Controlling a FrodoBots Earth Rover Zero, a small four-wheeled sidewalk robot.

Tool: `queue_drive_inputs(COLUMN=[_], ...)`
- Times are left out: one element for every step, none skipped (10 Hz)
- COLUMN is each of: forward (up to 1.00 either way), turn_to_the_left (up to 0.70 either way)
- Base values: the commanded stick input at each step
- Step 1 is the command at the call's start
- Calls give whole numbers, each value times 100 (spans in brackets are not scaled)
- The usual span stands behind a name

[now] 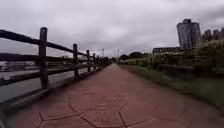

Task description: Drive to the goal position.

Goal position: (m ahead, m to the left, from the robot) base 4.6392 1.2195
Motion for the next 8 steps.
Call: queue_drive_inputs(forward=[100,100,100,100,100,100,100,100], turn_to_the_left=[0,0,0,0,0,0,0,0])
